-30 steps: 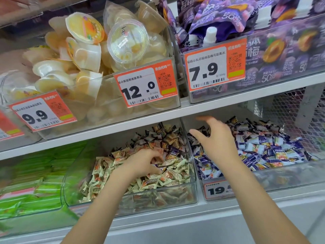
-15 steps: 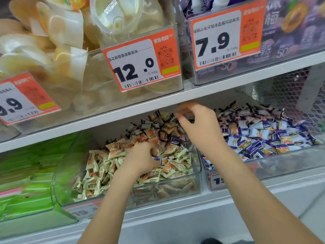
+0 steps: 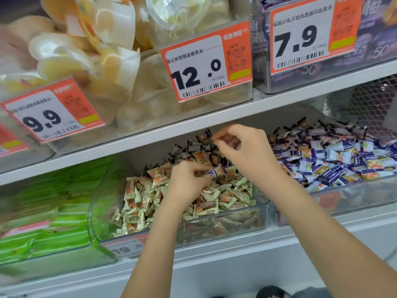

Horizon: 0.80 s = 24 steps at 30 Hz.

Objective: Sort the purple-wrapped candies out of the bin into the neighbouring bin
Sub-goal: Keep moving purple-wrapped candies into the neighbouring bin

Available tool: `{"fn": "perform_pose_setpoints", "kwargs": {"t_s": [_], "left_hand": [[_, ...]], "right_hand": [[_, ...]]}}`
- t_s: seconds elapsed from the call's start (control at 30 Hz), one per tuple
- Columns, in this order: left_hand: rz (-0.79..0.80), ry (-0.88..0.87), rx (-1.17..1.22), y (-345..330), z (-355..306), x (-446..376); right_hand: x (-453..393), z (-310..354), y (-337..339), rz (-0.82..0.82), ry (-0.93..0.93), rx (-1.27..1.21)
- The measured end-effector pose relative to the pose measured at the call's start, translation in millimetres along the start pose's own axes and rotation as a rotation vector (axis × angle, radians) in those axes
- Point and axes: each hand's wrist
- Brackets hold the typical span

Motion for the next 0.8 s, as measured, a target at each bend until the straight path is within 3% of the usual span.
{"fn": "perform_pose_setpoints", "kwargs": {"t_s": [0.13, 0.23, 0.43, 0.53, 0.7, 0.8], "left_hand": [[-0.074, -0.047, 0.292, 8, -11, 4], [-0.076, -0.047, 0.372, 7, -16, 3], [-0.018, 0.092, 0.657, 2, -12, -1], [0.072, 0.1, 0.879, 6, -10, -3], [0.022, 0.066, 0.616, 3, -7, -6], [0.074, -0.003, 0.339, -4, -10, -8]], "right_hand": [[4, -7, -10, 0.288, 0.072, 0.166], [6, -11, -15, 0.38, 0.049, 0.128], [1, -8, -10, 0.226, -0.273, -0.337], [-1, -3, -1, 0.126, -0.339, -0.466], [-5, -18, 41, -0.119, -0.286, -0.243], [0, -31, 64, 0.028, -0.335, -0.263]]}}
Point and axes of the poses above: each hand's wrist, its own x-axis away from the middle knuckle, its own y-axis out of the back of the hand, z = x × y, and after that the axes turned 7 degrees about y, right-handed
